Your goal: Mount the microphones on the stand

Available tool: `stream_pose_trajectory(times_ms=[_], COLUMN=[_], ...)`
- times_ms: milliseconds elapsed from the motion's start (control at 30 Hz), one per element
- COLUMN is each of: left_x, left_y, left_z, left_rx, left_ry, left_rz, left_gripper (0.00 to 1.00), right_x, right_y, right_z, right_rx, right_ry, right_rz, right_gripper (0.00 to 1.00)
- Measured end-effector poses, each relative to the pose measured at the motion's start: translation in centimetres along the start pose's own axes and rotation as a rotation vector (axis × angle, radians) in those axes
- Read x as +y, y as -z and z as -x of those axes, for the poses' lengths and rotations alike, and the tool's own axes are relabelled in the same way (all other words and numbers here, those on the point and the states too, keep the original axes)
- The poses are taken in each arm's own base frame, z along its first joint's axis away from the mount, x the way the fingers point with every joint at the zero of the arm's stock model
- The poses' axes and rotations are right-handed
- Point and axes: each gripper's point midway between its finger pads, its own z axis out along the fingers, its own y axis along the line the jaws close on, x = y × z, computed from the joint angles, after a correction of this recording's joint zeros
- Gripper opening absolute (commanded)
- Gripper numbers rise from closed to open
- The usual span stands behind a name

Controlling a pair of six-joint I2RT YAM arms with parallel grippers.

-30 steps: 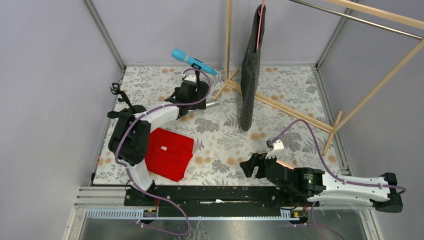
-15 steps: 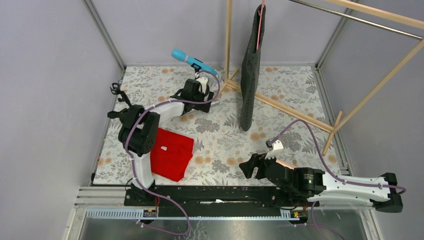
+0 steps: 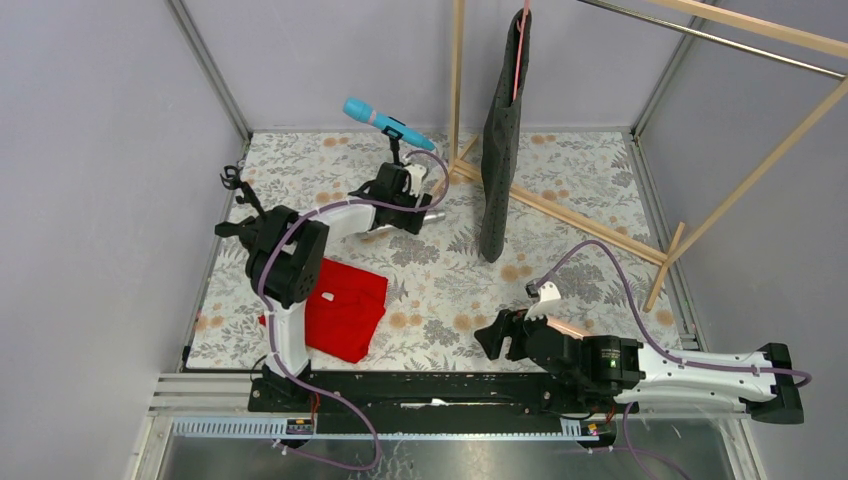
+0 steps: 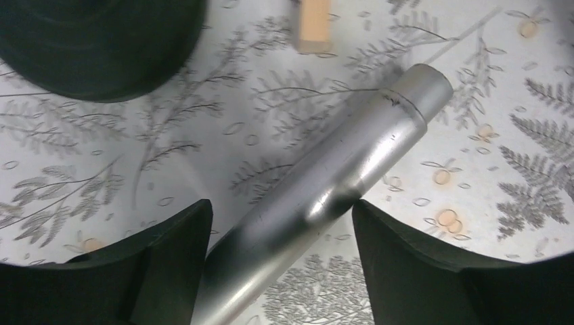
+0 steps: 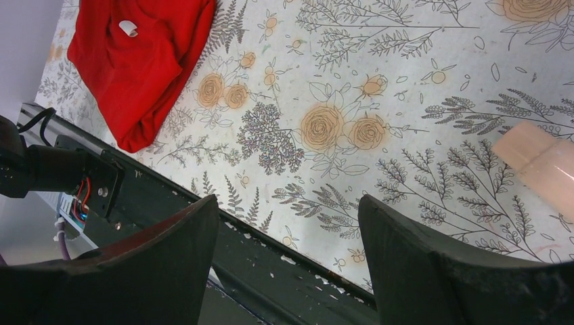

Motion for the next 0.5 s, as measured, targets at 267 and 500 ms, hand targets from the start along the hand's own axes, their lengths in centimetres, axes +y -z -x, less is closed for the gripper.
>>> stream_pose_trajectory(times_ms=[267, 500], left_x=[-5.9, -9.8], left_y=[-0.1, 0.6], left_z=[-1.8, -2.8], left_rx=[0.052, 0.051], left_ry=[-0.071, -0.084], left_rz=[-0.081, -0.117], left_gripper=[0.65, 0.48], right_x=[0.1, 0.2], right_y=[-0.2, -0.2], right_z=[-0.4, -0.5], right_rx=[0.014, 0.020], right_ry=[-0.001, -0.002], right_rz=[-0.001, 0.001], right_gripper=[0.81, 0.82])
